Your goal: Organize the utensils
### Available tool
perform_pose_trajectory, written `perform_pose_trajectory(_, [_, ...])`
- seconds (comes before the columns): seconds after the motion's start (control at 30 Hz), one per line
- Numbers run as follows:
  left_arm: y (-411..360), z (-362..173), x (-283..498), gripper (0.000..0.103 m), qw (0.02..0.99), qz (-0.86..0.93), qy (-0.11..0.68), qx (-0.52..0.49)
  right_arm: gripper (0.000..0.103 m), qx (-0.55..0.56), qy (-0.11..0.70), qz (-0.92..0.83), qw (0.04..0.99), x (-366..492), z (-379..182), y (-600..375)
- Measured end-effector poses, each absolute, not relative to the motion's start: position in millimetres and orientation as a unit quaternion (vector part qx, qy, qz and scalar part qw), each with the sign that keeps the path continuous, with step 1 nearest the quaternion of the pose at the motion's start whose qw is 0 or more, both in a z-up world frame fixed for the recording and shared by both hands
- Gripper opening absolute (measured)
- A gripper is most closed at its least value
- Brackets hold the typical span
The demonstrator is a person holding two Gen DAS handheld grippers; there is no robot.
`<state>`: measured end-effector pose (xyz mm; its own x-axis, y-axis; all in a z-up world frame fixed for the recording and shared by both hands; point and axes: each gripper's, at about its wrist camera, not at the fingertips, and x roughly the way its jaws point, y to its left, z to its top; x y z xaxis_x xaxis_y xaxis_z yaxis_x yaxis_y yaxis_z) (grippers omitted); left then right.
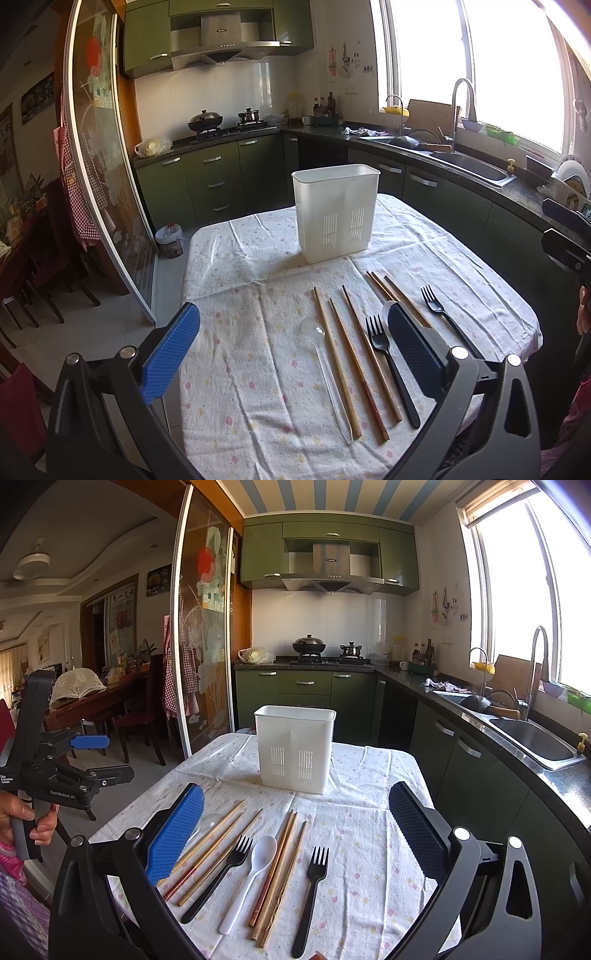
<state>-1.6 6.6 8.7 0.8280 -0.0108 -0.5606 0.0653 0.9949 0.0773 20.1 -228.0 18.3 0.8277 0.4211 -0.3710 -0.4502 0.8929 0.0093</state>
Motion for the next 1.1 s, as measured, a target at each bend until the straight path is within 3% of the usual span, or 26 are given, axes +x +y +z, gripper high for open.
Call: perform_pose_trajectory(1.1, [5.1,0.9,-2.4,0.097,0.954,-0.022,0.296,0.037,0.099,-0.039,0.185,0.228,0.955,20.5,18.1,-228.1])
